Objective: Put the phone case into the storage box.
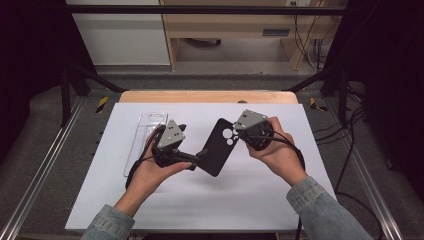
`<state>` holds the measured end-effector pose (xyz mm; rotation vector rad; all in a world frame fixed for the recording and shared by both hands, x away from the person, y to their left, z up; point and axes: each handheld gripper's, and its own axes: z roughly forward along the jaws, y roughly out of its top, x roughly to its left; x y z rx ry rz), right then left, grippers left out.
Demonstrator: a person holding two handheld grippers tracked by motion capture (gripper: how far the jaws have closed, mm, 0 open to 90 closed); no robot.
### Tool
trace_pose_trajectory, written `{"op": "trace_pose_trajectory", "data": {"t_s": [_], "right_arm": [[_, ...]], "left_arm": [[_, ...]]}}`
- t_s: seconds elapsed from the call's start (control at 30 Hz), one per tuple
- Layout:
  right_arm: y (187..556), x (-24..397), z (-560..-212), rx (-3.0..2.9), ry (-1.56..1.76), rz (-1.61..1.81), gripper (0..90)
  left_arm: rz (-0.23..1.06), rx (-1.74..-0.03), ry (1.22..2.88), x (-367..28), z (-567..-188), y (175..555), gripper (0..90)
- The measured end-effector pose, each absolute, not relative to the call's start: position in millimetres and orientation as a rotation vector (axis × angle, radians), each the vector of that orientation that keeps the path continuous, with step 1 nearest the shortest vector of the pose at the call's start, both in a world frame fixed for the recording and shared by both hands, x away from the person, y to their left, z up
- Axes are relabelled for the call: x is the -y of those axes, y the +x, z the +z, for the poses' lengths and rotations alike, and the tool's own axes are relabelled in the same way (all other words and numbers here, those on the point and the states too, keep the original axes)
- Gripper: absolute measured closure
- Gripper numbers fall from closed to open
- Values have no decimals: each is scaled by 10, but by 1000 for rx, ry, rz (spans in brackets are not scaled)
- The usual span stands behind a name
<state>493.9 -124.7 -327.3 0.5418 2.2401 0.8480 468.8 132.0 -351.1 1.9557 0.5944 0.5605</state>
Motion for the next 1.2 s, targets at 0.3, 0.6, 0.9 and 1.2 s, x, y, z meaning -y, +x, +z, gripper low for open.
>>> {"op": "trace_pose_trajectory", "data": {"t_s": [0.3, 0.6, 0.9, 1.2], "right_arm": [[4927, 1233, -3301, -2229, 532, 846, 880], [4858, 1163, -3341, -2211, 485, 831, 881], [4793, 1102, -3366, -2194, 440, 816, 881], [4733, 1058, -3373, -2190, 402, 802, 881]], "left_arm": [[550, -602, 1960, -1303, -3537, 4697, 17], [523, -614, 1983, -1254, -3627, 4723, 23], [491, -627, 2001, -1188, -3681, 4749, 56], [424, -646, 2033, -1140, -3747, 4774, 210]]}}
